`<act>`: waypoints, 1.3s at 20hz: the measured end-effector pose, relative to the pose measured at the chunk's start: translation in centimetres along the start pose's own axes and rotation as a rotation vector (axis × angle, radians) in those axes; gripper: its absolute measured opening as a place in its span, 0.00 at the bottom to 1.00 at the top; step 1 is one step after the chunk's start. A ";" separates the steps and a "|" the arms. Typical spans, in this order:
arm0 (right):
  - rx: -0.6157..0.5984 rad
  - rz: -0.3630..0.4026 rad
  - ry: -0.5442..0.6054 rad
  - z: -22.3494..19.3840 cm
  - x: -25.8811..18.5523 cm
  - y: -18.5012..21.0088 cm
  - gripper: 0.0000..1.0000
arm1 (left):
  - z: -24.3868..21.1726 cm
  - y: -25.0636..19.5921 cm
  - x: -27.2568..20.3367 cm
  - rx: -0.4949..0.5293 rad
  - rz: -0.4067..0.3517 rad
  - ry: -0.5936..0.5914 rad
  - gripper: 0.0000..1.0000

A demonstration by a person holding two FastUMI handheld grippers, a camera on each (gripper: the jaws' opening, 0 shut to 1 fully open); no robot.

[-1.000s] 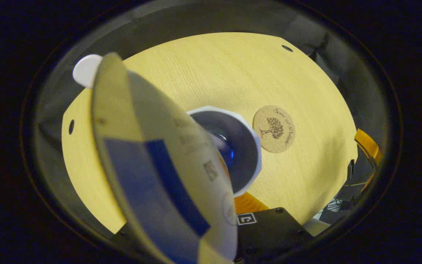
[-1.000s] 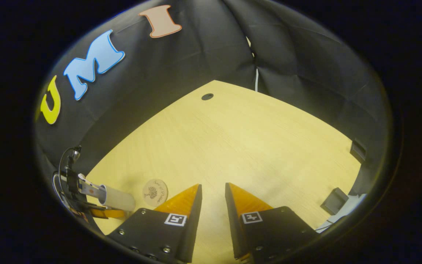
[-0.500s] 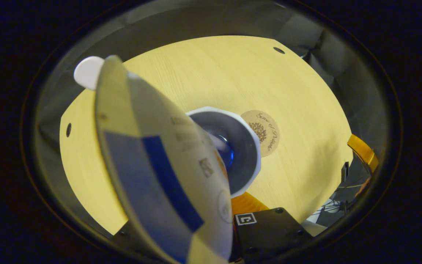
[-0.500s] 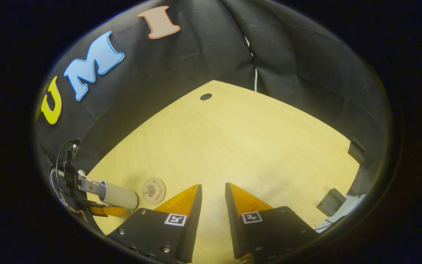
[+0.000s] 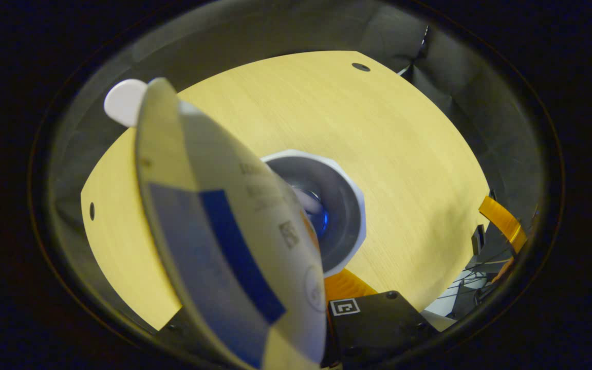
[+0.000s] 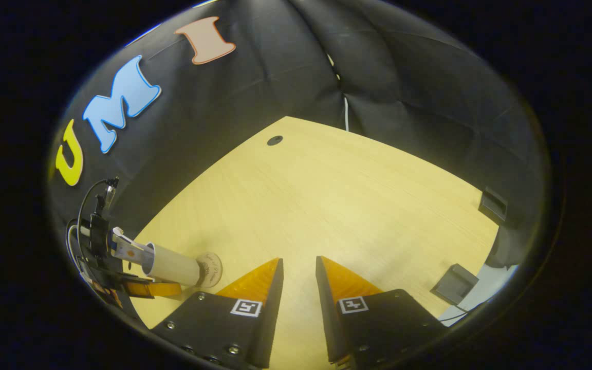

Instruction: Put the toothbrush and toothpaste on the desktop into the cup, then pick up the cup and place it on the coaster on the desktop.

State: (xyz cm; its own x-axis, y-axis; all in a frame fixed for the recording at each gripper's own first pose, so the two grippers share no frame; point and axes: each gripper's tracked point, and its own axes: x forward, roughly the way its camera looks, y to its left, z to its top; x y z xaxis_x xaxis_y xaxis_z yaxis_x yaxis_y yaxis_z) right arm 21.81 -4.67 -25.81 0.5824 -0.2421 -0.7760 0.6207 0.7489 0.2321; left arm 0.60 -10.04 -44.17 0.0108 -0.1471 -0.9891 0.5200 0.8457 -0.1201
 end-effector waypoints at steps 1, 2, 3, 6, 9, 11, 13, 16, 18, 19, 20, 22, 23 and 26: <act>0.009 -0.005 0.000 0.1 -0.1 -0.5 0.40 | 0.1 -0.4 0.1 0.003 -0.004 0.000 0.34; 0.016 -0.009 0.000 0.1 -0.2 -1.1 0.40 | 0.5 -1.2 0.1 0.004 -0.006 0.001 0.34; 0.024 -0.013 0.003 0.2 -0.3 -1.5 0.40 | 0.7 -1.6 0.3 0.007 -0.007 0.002 0.34; 0.044 -0.024 0.005 0.4 -0.4 -3.0 0.40 | 1.0 -2.1 0.4 0.017 0.001 0.004 0.34; 0.056 -0.032 0.003 0.8 -0.9 -4.1 0.40 | 0.7 -1.6 0.2 0.013 0.021 0.014 0.34; 0.060 -0.036 0.007 0.9 -0.9 -4.7 0.40 | 0.2 -0.9 -0.3 -0.002 0.030 0.022 0.34; 0.066 -0.035 0.016 0.8 -0.7 -5.4 0.40 | 0.1 -0.2 -1.2 -0.008 0.036 0.019 0.34; 0.064 -0.024 0.030 0.8 -0.2 -5.8 0.40 | -0.4 1.2 -3.0 -0.009 0.048 0.022 0.34; 0.054 -0.011 0.039 0.8 0.0 -5.5 0.40 | -0.6 2.4 -4.5 -0.010 0.059 0.012 0.36; 0.046 -0.002 0.043 0.9 0.1 -5.3 0.40 | -0.8 3.1 -5.4 -0.010 0.064 0.010 0.36; 0.036 0.006 0.047 1.0 0.3 -4.9 0.40 | -0.9 3.7 -6.3 -0.009 0.067 0.006 0.39; 0.016 0.023 0.058 0.9 0.6 -4.3 0.40 | -1.3 5.1 -8.2 -0.011 0.075 0.003 0.40; 0.008 0.032 0.064 1.0 0.8 -3.8 0.40 | -1.6 5.8 -9.2 -0.014 0.074 0.002 0.40; -0.025 0.059 0.083 1.0 1.4 -2.2 0.40 | -2.8 4.6 -9.1 -0.019 0.066 -0.006 0.40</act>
State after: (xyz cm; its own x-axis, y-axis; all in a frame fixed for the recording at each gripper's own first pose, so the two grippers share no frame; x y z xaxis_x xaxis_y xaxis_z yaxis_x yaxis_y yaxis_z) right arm 21.80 -7.25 -26.86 0.5710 -0.1459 -0.8079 0.5726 0.7760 0.2645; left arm 0.51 -3.34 -35.95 0.0496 -0.0939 -0.9943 0.5014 0.8634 -0.0565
